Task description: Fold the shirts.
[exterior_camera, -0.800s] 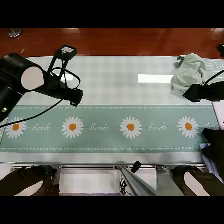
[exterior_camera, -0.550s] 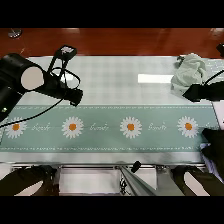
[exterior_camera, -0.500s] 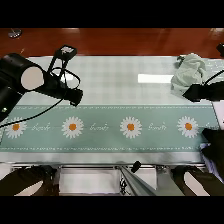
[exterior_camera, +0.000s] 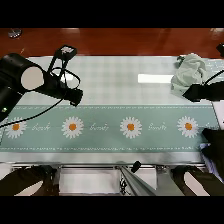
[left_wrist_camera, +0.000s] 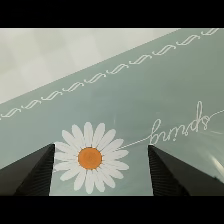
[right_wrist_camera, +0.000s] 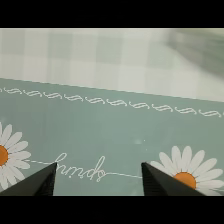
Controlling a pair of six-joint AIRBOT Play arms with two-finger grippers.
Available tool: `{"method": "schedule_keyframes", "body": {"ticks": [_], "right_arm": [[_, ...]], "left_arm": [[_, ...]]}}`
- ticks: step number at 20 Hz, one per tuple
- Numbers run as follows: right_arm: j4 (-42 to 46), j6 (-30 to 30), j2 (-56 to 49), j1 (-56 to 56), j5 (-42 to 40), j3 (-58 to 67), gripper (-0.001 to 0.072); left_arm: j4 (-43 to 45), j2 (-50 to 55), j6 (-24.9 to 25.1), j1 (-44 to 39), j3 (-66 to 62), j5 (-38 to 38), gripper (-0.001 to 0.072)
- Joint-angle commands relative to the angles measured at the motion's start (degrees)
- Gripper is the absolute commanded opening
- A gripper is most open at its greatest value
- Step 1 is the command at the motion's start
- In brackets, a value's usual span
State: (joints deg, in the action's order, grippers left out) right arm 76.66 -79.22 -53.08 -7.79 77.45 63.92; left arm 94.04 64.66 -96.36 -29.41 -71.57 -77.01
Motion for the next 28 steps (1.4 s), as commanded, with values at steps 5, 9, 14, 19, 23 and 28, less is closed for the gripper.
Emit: {"method": "schedule_keyframes", "body": {"ticks": [5,9,14,19,23,28], "right_arm": [[-4.48,-0.48,-0.02,0.04,-6.73,0.04,0.0604],[-3.52,-2.19,-0.04,0.09,-12.59,0.04,0.0571],[8.13,-8.11,-0.46,0.09,-26.6,-0.13,0.0571],[23.65,-18.16,-12.83,-4.94,-31.87,4.02,0.0611],[12.59,-16.06,-28.7,-11.13,-29.75,14.16,0.0612],[9.29,-15.28,-45.4,-13.57,-20.63,28.57,0.0612]], "left_arm": [[0.02,0.22,0.04,0.0,0.0,6.95,0.0718],[1.11,2.14,0.26,0.55,-0.02,14.38,0.0718],[2.14,4.76,0.24,6.54,0.0,15.37,0.0718],[1.97,4.98,0.2,14.75,-0.07,14.32,0.0718],[1.2,4.98,0.2,15.32,-0.07,10.99,0.0719],[-1.14,4.98,0.2,15.32,-0.04,4.74,0.0718]]}}
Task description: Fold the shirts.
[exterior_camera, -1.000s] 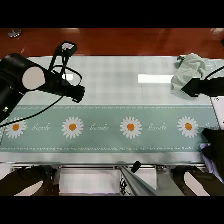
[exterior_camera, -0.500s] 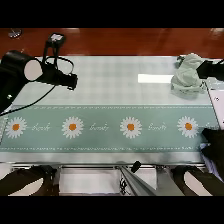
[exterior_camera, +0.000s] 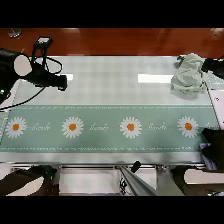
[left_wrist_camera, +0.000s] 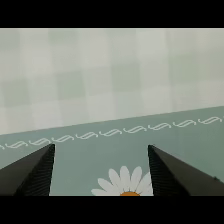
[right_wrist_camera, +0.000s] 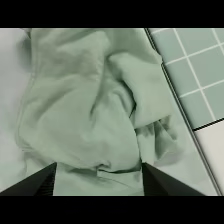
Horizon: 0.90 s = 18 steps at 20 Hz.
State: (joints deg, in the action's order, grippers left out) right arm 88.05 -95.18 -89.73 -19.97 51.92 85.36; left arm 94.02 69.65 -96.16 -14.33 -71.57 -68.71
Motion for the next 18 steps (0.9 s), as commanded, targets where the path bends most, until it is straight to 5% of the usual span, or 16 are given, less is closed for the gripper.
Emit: {"method": "schedule_keyframes", "body": {"ticks": [1,10,11,12,13,18], "right_arm": [[-2.27,0.85,-10.95,-1.36,5.14,8.52,0.0612],[-3.87,0.48,-20.52,-1.29,5.01,9.68,0.059],[-5.42,0.5,-20.81,-1.29,4.59,9.68,0.0437],[-6.71,0.52,-20.57,-1.29,4.26,9.68,0.0122],[-8.17,0.92,-19.74,-1.29,4.11,9.68,0.0032],[-16.76,9.81,-6.43,-1.29,-0.33,9.68,0.0032]], "left_arm": [[-1.53,0.0,0.0,0.26,-0.07,-3.82,0.0718],[-6.25,0.0,0.02,0.24,-0.07,-3.98,0.0718],[-6.25,0.0,0.02,0.24,-0.07,-3.98,0.0718],[-6.25,-0.02,0.02,0.24,-0.07,-3.98,0.0718],[-6.29,-0.09,0.02,0.24,-0.07,-4.0,0.0718],[-12.15,-0.76,0.04,0.26,-6.29,-5.33,0.0716]]}}
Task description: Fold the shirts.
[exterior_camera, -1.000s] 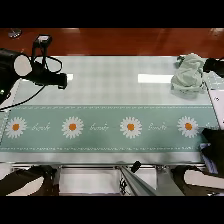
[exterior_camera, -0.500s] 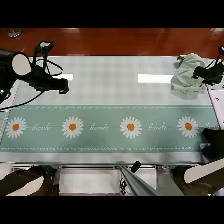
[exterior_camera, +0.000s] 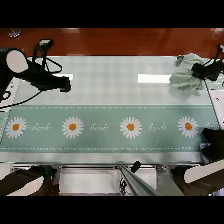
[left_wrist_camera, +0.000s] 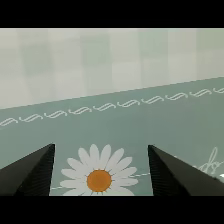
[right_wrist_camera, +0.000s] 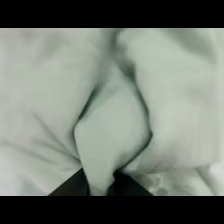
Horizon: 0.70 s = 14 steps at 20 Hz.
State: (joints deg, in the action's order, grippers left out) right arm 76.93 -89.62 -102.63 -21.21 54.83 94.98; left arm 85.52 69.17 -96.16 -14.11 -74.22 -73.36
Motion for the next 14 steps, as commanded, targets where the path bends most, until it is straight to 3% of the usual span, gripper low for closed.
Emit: {"method": "schedule_keyframes", "body": {"ticks": [1,6,10,14], "right_arm": [[-9.03,5.2,10.58,-0.02,-4.68,0.07,0.0032],[-27.63,13.79,32.11,1.66,-4.79,0.07,0.0032],[-27.15,14.91,46.88,6.32,-3.8,0.07,0.0032],[-27.08,13.68,55.65,7.82,1.73,0.07,0.0032]], "left_arm": [[-4.87,-0.35,0.07,0.02,-6.86,-1.25,0.0717],[-9.62,-0.74,2.64,0.04,-28.96,-7.04,0.0716],[-9.68,-3.23,2.67,0.04,-43.04,-12.59,0.0716],[-9.38,-9.55,2.67,0.04,-44.44,-14.8,0.0717]]}}
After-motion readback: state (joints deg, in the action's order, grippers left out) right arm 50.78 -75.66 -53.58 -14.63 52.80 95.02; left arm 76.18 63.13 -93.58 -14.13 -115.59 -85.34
